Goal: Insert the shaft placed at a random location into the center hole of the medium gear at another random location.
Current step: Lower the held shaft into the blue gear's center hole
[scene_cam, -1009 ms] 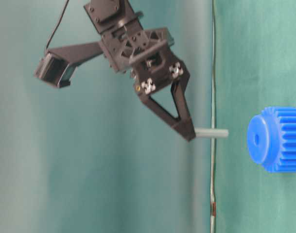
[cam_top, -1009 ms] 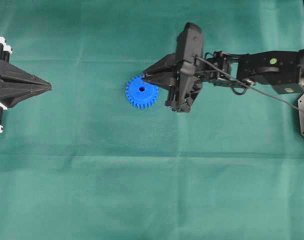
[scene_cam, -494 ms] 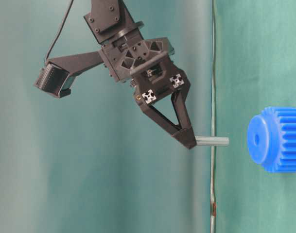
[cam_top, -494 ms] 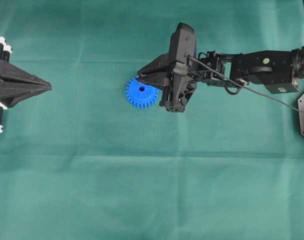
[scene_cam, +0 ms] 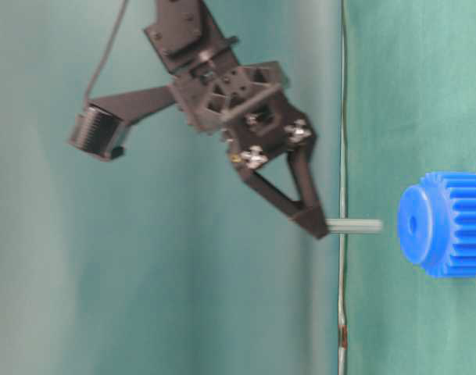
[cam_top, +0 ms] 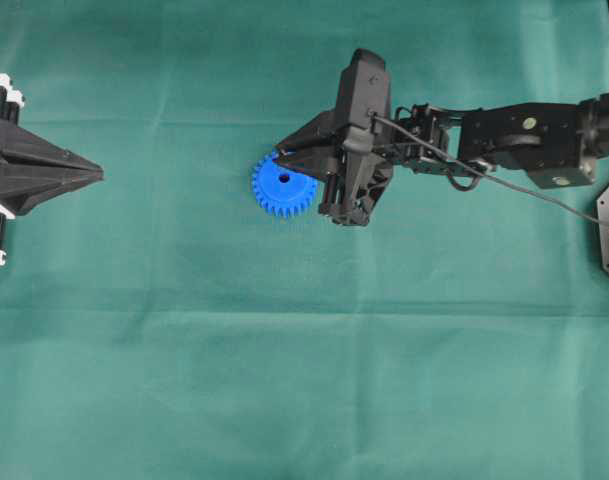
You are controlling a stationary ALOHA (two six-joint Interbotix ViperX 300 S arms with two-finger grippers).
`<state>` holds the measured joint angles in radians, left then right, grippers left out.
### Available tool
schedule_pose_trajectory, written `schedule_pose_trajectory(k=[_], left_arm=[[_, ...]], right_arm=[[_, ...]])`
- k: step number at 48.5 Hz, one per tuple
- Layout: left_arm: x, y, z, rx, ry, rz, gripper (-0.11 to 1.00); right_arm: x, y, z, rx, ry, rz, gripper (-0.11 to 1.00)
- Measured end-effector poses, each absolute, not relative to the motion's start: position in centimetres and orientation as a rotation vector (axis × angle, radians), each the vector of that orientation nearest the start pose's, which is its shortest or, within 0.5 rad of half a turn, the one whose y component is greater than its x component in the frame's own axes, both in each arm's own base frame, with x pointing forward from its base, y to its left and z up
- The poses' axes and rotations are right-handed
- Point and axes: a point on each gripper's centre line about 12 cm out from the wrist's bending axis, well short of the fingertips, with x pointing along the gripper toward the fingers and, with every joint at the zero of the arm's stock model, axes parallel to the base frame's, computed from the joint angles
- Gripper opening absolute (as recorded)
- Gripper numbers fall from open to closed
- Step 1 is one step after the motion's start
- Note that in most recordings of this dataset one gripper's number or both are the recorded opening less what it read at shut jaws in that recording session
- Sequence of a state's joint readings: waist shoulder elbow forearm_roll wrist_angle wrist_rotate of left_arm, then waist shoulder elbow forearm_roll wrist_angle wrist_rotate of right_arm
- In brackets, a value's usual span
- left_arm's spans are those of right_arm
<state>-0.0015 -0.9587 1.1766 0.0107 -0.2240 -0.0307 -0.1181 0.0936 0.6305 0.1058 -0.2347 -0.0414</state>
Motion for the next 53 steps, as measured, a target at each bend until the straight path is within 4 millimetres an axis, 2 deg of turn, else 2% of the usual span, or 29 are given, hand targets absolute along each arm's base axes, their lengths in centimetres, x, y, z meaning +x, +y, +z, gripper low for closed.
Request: schedule_pose_trajectory(k=[10,36,53], left_arm=[[20.0,0.0,28.4,-0.022,-0.008,-0.002,0.01],[20.0,-0.1,28.4,-0.022,-0.006,-0.004,0.01],[20.0,-0.1,28.4,-0.022,-0.005,-0.004,0.01]], right_arm=[[41.5,-5.3,15.0,0.092,0.522,-0.161,0.14],[41.7,-5.2,14.6,0.098,0.519,-0.164,0.14],[41.8,-5.3,12.9,0.101,0.557,-0.165,0.14]])
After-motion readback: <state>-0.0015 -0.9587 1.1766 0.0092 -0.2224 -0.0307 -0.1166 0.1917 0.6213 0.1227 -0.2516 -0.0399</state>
